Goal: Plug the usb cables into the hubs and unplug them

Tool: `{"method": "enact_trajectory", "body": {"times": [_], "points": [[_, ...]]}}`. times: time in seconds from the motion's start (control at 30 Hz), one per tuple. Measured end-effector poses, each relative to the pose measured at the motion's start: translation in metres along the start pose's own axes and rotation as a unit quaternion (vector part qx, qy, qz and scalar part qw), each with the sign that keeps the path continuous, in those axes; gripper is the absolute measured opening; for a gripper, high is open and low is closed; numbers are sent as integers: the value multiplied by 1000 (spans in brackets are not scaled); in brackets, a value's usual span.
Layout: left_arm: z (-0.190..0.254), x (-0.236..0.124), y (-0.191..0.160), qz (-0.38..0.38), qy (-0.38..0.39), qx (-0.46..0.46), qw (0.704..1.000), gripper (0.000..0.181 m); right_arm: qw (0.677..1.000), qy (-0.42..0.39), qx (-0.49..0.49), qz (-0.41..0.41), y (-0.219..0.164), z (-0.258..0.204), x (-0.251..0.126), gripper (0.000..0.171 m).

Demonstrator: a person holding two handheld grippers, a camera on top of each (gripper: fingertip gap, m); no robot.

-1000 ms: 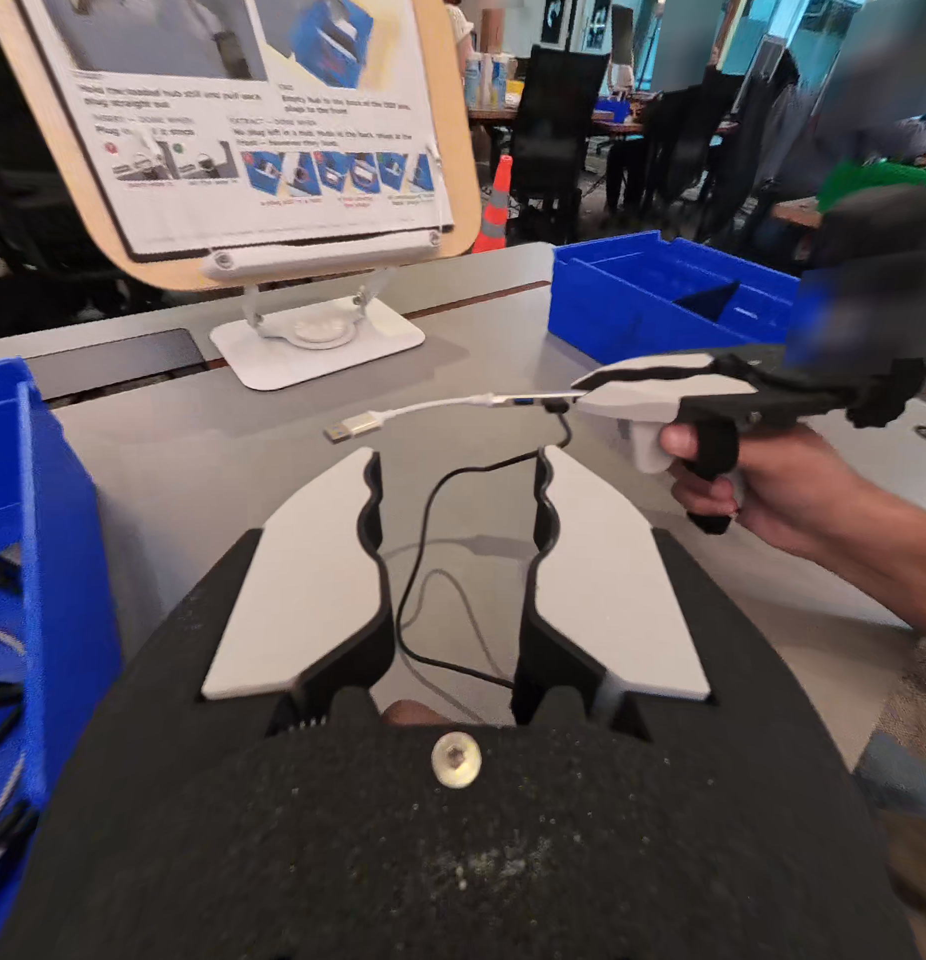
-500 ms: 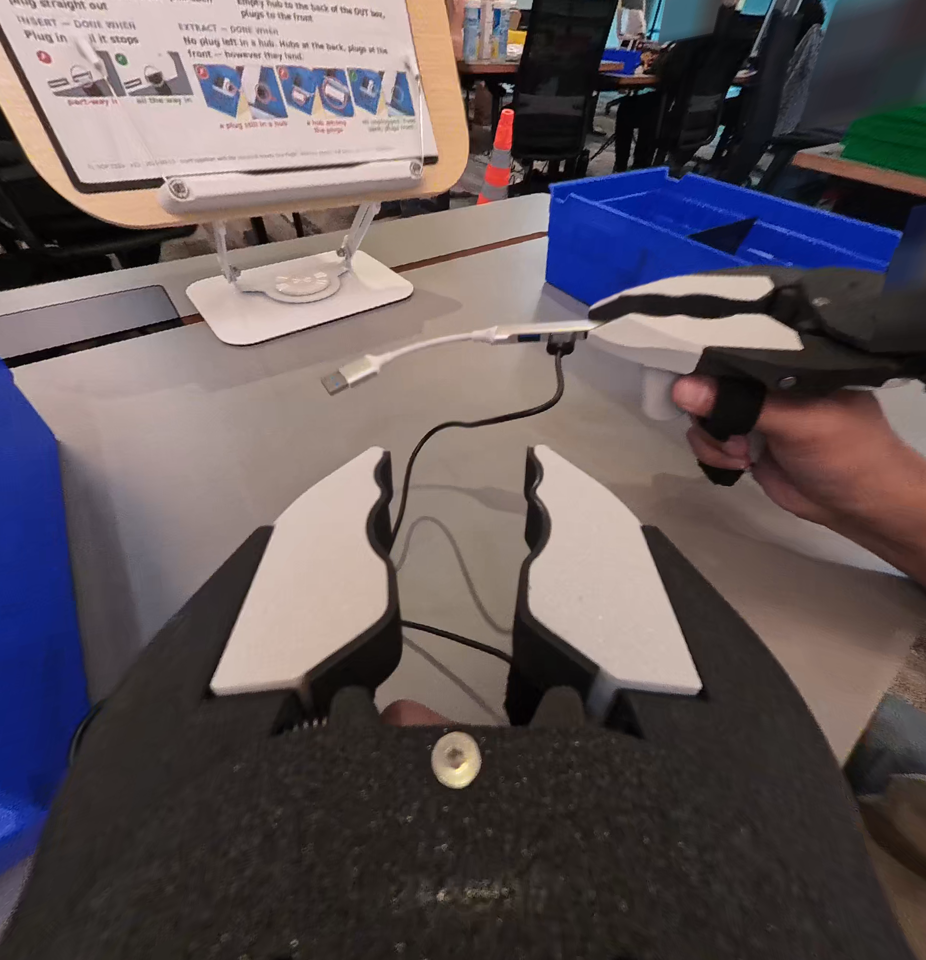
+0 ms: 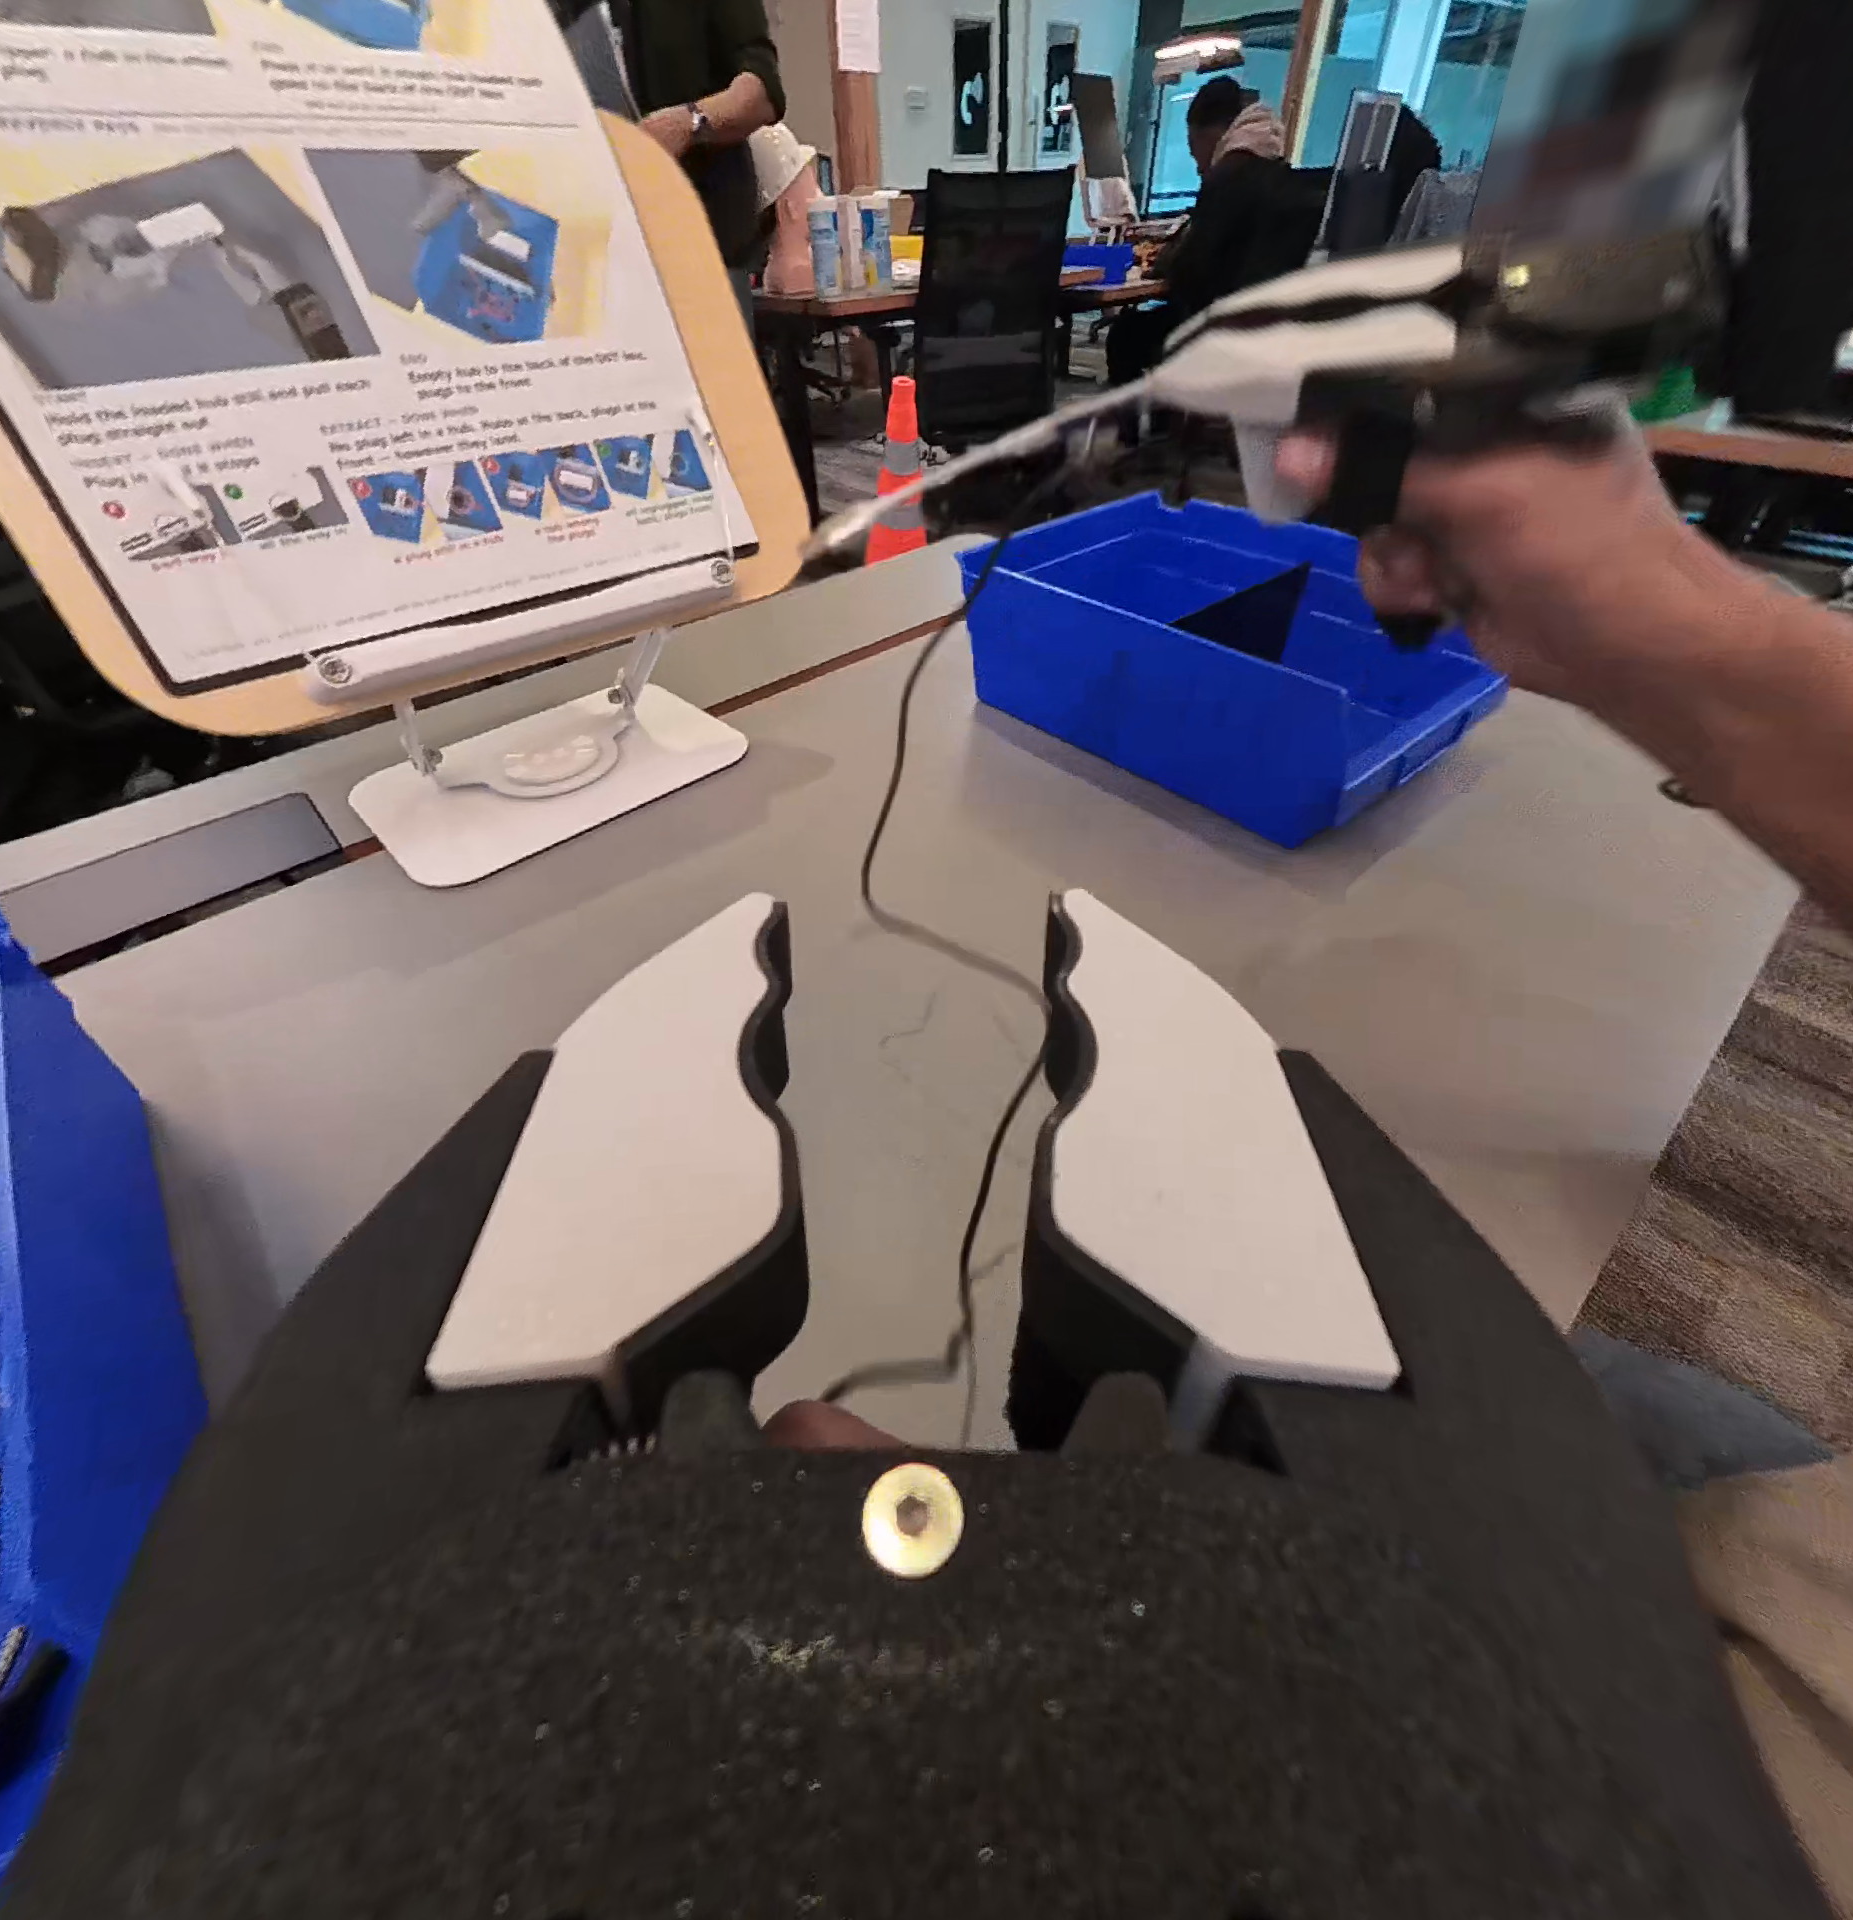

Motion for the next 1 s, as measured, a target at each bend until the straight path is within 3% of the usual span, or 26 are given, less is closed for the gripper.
{"method": "enact_trajectory", "body": {"times": [0.17, 0.37, 0.6, 0.73, 0.83, 1.0], "points": [[7, 1, 3, -1, -18, 13, 1000, 46, 994, -66, -3, -86, 5, 111, 6, 17], [0, 1, -8, -27, -17, 7, 999, 45, 958, -49, 89, -269, -50, 198, 35, 18], [-6, -3, -18, -52, -5, 13, 999, 44, 908, -7, 110, -405, -101, 203, 78, 18], [-8, -4, -26, -70, -5, 13, 997, 45, 878, -25, 83, -470, -118, 208, 89, 18], [-10, -3, -34, -82, -8, 9, 997, 45, 872, -34, 72, -483, -129, 210, 88, 18], [-18, 2, -50, -102, -3, -4, 995, 45, 888, -54, 41, -455, -130, 207, 79, 41]]}}
Point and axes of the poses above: each gripper's, where its closed fingertips meet, x out along the fingers, y out of its top, z = x × y across the jaws, the point moved 10 cm from there along -x, back along the fingers, and after that the axes turned 9 degrees about -y, right-handed, at the moved point
